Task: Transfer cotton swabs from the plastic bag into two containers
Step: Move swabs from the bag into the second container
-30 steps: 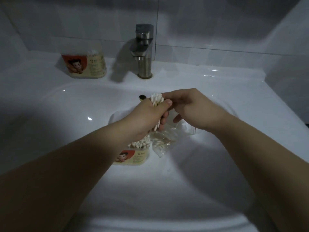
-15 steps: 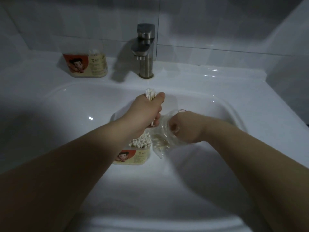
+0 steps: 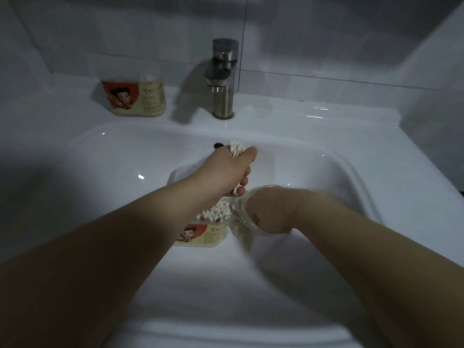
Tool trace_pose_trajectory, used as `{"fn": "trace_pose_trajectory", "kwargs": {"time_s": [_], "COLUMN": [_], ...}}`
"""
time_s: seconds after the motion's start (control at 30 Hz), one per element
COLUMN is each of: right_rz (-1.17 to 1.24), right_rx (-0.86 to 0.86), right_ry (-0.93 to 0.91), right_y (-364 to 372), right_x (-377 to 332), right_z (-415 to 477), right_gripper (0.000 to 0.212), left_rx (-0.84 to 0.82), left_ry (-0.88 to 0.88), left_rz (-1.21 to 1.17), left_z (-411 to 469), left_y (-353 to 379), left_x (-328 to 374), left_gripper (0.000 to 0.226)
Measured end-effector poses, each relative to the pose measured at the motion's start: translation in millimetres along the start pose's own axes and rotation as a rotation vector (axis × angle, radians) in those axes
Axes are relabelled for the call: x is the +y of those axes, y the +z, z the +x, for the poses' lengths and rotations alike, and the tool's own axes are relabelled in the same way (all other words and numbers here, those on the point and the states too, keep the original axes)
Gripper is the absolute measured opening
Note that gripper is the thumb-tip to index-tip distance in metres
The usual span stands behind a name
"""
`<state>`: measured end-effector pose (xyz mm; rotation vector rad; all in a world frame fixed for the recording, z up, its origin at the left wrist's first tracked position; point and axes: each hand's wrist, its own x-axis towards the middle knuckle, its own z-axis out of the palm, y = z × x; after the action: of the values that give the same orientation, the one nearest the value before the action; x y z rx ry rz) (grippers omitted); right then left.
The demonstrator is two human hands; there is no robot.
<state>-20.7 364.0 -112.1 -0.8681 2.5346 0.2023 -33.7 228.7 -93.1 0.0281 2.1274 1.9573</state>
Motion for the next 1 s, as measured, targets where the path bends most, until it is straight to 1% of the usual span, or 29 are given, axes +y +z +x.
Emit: {"fn": "trace_pose_trajectory", "kwargs": {"time_s": [0.07, 0.13, 0.2, 0.23, 0.33, 0.37, 0.47, 0.5, 0.63, 0.67, 0.73, 0.8, 0.87, 1.0], "right_rz": [-0.054, -0.09, -0.074, -0.073, -0.059, -0.048, 0.046, 0.064, 0.145, 0.152, 0.157, 0.155, 0.165, 0.243], "right_rx": [-0.045, -0.024, -0.012, 0.002, 0.04, 0.061, 0.166, 0.188, 0.251, 0.265, 0.297, 0.297, 0.303, 0.389], "right_ry": [0.02, 0.03, 0.081, 0.096, 0.133, 0.145, 0.167, 0.182, 0.214, 0.222, 0.236, 0.254, 0.282, 0.324], "right_y": [-2, -3, 1, 3, 0, -4, -12, -16, -24, -26, -28, -30, -31, -32], "right_x": [3, 6, 9, 10, 11, 11, 15, 15, 18, 18, 17, 17, 18, 27], "right_z": [-1, 1, 5, 7, 6, 3, -5, -9, -22, -26, -31, -33, -33, -34], "right_gripper": [0.021, 0.024, 0.033, 0.033, 0.02, 0.02, 0.038, 0.037, 0.019, 0.019, 0.021, 0.024, 0.025, 0.023], "left_rx": [-0.003, -0.012, -0.034, -0.045, -0.064, -0.065, -0.058, -0.062, -0.049, -0.042, -0.054, -0.057, -0.042, 0.011], "left_ry": [0.008, 0.005, -0.004, -0.002, 0.04, 0.063, 0.152, 0.176, 0.193, 0.202, 0.222, 0.229, 0.216, 0.186], "left_rz": [0.022, 0.038, 0.064, 0.101, 0.317, 0.396, 0.592, 0.623, 0.655, 0.699, 0.865, 0.984, 1.016, 1.012], "left_z": [0, 1, 1, 1, 2, 3, 7, 8, 12, 12, 13, 12, 13, 15], "left_y": [0, -1, -1, -2, -4, -5, -7, -7, -11, -12, -14, -15, -17, -20], "left_x": [0, -1, -2, -3, -8, -9, -13, -14, -17, -17, -18, -20, -23, -26], "left_gripper": [0.028, 0.029, 0.03, 0.031, 0.034, 0.034, 0.037, 0.037, 0.039, 0.039, 0.035, 0.032, 0.031, 0.029]}}
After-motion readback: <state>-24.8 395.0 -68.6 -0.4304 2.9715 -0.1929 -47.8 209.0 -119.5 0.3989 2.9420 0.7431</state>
